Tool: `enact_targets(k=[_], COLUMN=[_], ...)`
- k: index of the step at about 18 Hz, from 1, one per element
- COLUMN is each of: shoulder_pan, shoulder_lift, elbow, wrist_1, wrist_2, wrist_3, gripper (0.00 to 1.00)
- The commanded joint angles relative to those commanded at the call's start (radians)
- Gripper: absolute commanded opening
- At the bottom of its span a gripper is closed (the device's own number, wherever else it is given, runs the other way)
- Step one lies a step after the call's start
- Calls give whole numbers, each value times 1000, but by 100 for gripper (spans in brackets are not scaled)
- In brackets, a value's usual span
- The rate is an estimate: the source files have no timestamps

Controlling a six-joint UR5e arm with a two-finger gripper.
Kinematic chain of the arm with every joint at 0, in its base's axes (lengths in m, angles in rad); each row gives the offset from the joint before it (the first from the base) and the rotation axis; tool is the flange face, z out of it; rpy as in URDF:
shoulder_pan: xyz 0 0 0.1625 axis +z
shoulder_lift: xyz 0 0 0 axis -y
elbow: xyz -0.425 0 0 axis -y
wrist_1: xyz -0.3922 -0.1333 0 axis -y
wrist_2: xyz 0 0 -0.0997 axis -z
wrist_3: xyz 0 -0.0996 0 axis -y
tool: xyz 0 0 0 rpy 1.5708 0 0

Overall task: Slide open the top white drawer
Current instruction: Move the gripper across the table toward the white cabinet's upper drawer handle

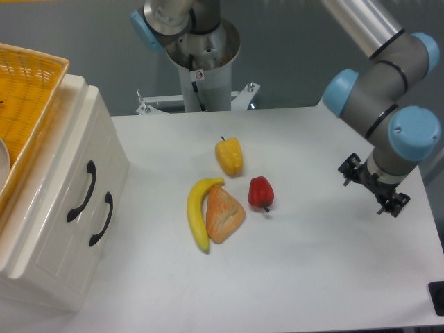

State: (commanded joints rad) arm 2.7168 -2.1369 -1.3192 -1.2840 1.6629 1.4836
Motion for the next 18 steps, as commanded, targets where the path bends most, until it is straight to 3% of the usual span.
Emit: enact_targets(k=[4,13,18], shoulder_pan=[-34,-68,-78], shoulder_lift=[35,112,163], elbow=[-48,-103,-103], wrist_1=[31,18,-99], wrist_2=[-28,-84,-83], wrist_3=[-98,-313,-318], gripper=[100,100,100])
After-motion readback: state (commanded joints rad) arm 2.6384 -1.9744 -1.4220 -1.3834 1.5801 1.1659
